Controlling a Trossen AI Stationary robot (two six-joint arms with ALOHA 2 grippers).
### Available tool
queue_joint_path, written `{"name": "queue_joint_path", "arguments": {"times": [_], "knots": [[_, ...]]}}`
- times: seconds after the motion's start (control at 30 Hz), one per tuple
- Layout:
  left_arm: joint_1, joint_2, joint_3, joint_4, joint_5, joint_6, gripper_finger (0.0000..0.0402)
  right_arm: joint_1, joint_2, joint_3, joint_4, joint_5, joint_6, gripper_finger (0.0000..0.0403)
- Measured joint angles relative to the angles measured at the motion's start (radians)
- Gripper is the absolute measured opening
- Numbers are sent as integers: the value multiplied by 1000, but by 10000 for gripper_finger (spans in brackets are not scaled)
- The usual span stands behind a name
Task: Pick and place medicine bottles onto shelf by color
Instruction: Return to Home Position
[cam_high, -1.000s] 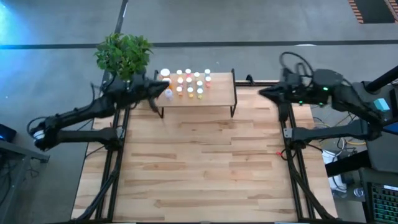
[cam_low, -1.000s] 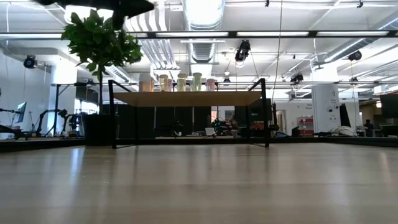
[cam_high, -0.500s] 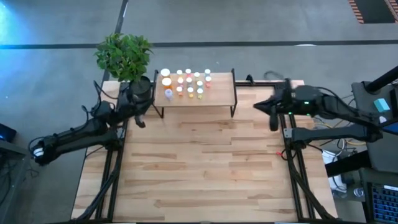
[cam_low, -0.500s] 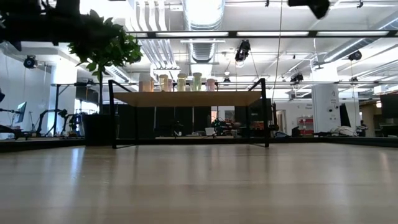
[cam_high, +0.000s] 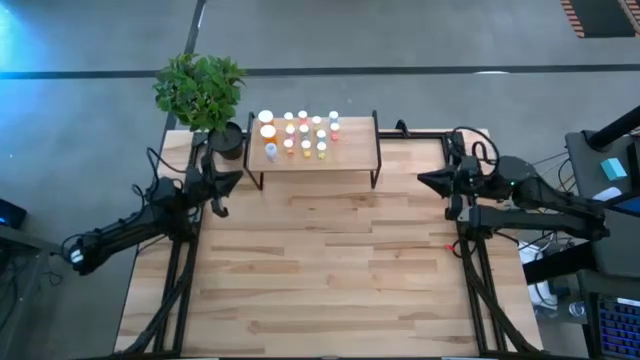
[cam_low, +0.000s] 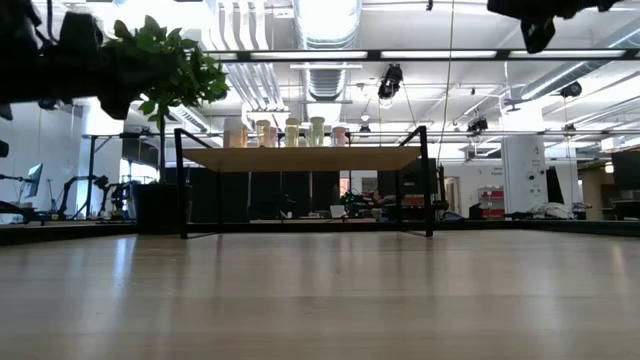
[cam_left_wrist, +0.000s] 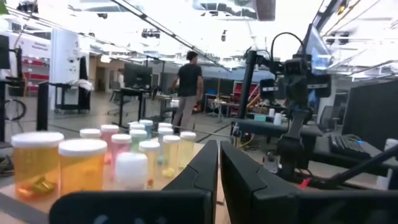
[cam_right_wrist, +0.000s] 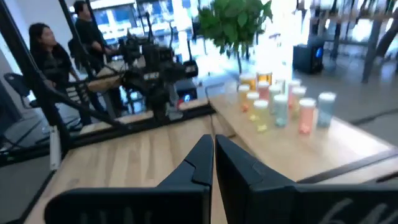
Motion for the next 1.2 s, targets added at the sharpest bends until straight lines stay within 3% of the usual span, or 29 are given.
{"name": "queue_joint_path", "arguments": {"times": [0.3, 0.53, 0.73, 0.97, 1.2], "knots": [[-1, -71, -40, -89, 40, -1, 0, 0, -166, -235, 216, -32, 45, 8], [-1, -56, -41, -223, 90, 0, 0, 0, -267, -396, 277, -33, 105, 8], [0, -45, -41, -230, 106, 29, 0, 0, -374, -500, 285, 5, 81, 8], [-1, 1, -42, -230, 106, 46, 0, 0, -366, -611, 318, -7, 200, 8], [-1, 54, -42, -228, 107, 55, 0, 0, -349, -614, 333, 30, 234, 8]]}}
